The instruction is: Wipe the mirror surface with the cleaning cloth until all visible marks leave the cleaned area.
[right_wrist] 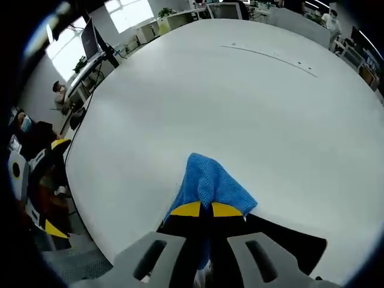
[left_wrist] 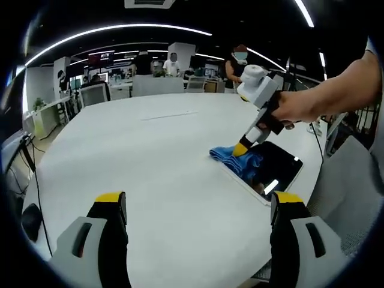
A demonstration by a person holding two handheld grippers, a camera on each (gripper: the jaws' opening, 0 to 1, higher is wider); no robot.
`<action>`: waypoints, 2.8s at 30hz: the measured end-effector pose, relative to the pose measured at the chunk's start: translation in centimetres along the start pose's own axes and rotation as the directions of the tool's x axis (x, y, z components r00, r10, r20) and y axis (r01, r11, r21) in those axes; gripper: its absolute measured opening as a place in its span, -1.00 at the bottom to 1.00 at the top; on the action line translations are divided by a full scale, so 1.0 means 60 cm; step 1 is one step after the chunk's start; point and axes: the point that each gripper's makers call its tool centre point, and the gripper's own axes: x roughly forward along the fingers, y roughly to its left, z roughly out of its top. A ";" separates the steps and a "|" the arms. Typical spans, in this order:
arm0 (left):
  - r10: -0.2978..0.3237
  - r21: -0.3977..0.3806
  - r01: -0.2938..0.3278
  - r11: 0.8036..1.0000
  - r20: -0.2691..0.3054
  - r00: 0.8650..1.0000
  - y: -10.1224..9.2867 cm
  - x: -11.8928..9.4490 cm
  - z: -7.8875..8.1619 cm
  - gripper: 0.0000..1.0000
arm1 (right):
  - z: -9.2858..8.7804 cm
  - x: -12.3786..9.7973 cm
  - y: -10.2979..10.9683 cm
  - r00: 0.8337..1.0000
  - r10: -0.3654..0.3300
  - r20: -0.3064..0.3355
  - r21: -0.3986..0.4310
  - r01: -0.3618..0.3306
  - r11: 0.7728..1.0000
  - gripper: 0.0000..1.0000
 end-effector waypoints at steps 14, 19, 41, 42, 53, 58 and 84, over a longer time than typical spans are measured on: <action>-0.001 0.003 0.001 1.000 -0.002 1.000 0.000 0.004 0.002 0.98 | -0.017 -0.012 -0.028 1.000 -0.006 0.004 0.023 0.006 1.000 -1.00; -0.009 0.013 0.009 1.000 -0.005 1.000 -0.002 0.007 0.004 0.98 | -0.022 -0.016 -0.038 1.000 -0.016 0.004 0.030 0.016 0.999 -1.00; -0.015 0.034 0.015 0.999 -0.010 1.000 -0.009 0.006 0.007 0.98 | -0.039 -0.025 -0.053 0.998 -0.055 0.007 0.043 0.054 0.998 -1.00; -0.015 0.035 0.015 0.999 -0.010 1.000 -0.008 0.006 0.007 0.98 | -0.042 -0.026 -0.051 0.999 -0.053 0.006 0.048 0.053 0.997 -1.00; -0.033 0.041 0.034 0.999 -0.026 0.999 -0.022 0.008 0.007 0.98 | -0.068 -0.034 -0.038 0.999 -0.046 -0.002 0.064 0.046 0.997 -1.00; -0.033 0.052 0.035 0.998 -0.030 0.999 -0.027 0.002 0.007 0.98 | -0.079 -0.037 -0.030 0.999 -0.043 -0.003 0.066 0.043 0.997 -1.00; -0.021 0.034 0.022 0.999 -0.035 0.999 -0.035 0.003 -0.005 0.98 | -0.139 -0.056 0.014 1.000 -0.013 0.011 0.075 0.012 0.997 -1.00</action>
